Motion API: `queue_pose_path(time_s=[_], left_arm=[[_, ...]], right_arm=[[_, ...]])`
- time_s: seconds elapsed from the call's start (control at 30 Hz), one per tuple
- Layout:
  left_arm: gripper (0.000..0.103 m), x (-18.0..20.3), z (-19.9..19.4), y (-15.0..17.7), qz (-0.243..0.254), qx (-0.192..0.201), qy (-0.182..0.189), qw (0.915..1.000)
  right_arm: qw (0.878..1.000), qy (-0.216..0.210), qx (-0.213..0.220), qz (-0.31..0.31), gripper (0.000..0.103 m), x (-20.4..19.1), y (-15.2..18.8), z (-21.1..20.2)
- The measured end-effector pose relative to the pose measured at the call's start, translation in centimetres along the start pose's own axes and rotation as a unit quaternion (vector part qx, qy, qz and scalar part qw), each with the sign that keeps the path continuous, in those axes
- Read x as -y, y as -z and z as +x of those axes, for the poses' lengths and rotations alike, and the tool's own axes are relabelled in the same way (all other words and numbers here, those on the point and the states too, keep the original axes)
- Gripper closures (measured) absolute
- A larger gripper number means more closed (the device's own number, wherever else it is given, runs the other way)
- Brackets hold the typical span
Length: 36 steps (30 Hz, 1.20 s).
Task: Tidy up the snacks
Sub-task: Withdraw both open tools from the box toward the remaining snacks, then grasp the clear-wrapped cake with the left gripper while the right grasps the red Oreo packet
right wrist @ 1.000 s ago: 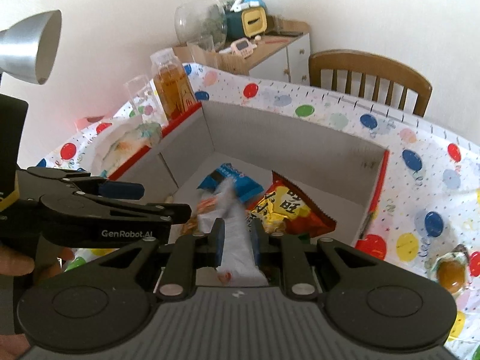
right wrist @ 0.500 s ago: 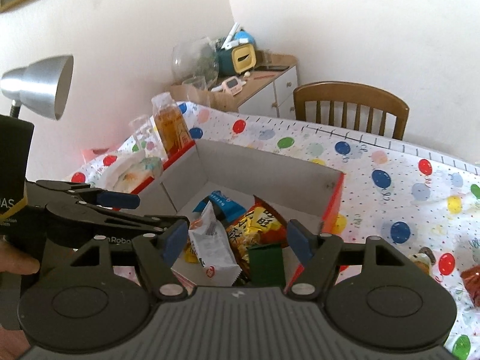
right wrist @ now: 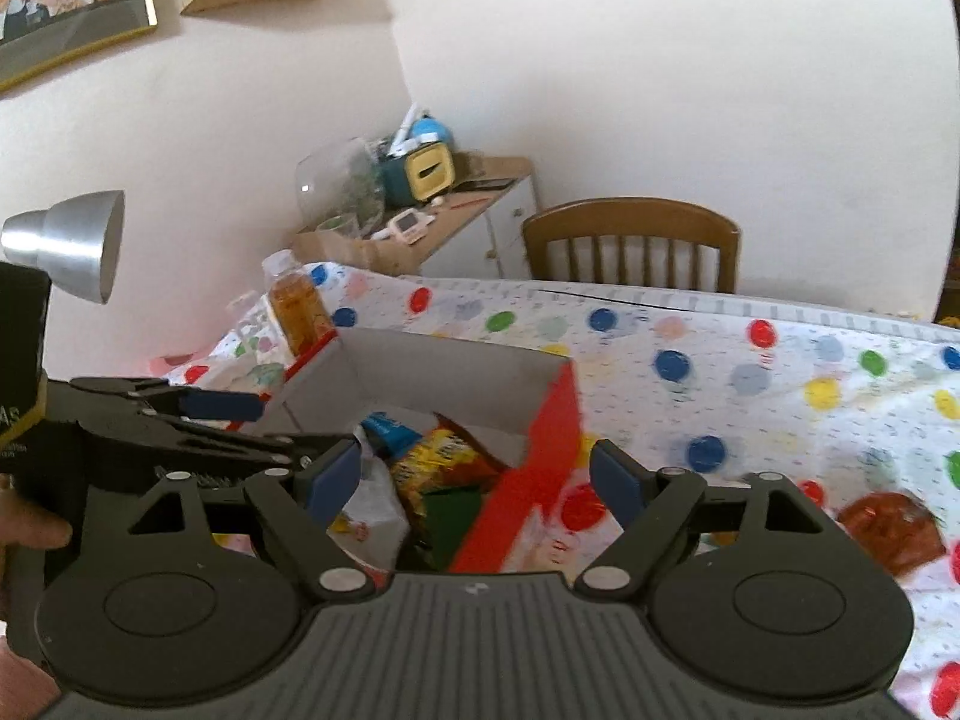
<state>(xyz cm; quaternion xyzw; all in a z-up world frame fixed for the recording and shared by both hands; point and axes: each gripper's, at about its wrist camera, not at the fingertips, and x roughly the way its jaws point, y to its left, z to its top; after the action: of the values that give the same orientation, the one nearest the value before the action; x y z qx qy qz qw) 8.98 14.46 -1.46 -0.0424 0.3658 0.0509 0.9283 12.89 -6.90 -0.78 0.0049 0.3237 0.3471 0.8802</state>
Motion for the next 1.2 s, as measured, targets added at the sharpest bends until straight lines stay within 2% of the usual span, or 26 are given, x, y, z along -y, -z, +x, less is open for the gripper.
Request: queue_pose_path(time_s=[0.2,0.6,0.9,1.2], left_arm=[[0.003,3.5,0.0,0.0,0.015,0.025,0.014,0.9995],[0.001,10.3,2.9,-0.4,0.032,0.019,0.06,0.9975],[0.001,14.9,6.8,0.2,0.046,-0.005,0.07,0.9965],[0.001,17.8,11.2,1.4,0.052,-0.036,0.065,0.9959]], right_arm=[[0.999,0.035,-0.002,0.01,0.015,3.5,2.1,-2.5],[0.991,0.114,-0.018,0.062,0.015,13.2,4.9,-5.3],[0.986,0.143,-0.047,0.068,0.015,19.3,6.0,-4.2],[0.984,0.15,-0.066,0.068,0.015,23.8,5.0,-1.2]])
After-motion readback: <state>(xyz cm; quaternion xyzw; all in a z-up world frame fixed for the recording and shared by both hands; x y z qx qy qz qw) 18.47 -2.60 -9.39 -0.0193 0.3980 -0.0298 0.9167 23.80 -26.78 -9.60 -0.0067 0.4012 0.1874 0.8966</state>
